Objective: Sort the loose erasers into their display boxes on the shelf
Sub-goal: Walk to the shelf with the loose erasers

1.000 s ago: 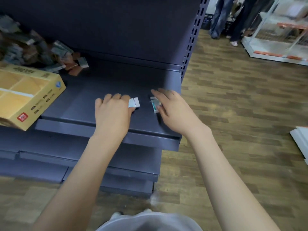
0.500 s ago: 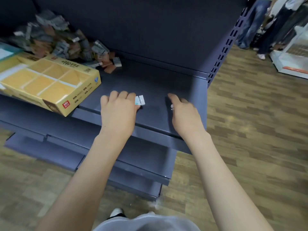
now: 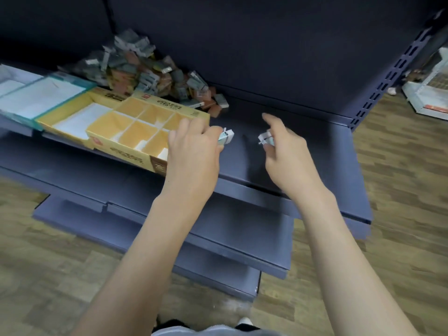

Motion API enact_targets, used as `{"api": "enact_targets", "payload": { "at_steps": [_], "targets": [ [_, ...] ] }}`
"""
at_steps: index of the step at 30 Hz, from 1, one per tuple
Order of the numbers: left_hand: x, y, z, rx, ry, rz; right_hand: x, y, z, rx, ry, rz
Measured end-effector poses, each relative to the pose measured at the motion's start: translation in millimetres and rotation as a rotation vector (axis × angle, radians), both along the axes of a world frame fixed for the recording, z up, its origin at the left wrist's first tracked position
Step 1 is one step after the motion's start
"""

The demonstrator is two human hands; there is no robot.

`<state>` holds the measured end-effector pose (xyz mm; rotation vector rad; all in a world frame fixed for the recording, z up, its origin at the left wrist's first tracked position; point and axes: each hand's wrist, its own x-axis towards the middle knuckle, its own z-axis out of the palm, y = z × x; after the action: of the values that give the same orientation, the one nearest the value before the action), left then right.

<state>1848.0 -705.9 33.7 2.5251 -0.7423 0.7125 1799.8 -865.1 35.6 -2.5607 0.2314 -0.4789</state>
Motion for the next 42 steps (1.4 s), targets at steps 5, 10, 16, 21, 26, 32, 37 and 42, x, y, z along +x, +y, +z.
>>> {"api": "enact_targets", "payload": {
  "at_steps": [5,10,16,21,26,32,37,42],
  "targets": [
    [27,77,16,0.039,0.030,0.049,45,80,19,0.077,-0.050,0.070],
    [67,149,26,-0.055,0.106,-0.009,77,154,27,0.085,-0.070,0.091],
    [113,188,15,-0.149,0.261,-0.109,107,190,38,0.022,-0.027,0.117],
    [140,198,6,-0.326,0.450,-0.116,139,196,33,0.043,-0.005,0.150],
    [167,220,8,-0.433,0.431,-0.072,167,205,27,0.078,0.008,0.147],
    [196,247,13,-0.457,0.444,-0.060,194,231,31,0.127,0.064,0.186],
    [230,279,17,-0.430,0.515,-0.071,228,259,28,0.194,0.085,0.144],
    [280,328,20,-0.352,0.555,-0.091,267,296,29,0.140,0.117,0.038]
  ]
}}
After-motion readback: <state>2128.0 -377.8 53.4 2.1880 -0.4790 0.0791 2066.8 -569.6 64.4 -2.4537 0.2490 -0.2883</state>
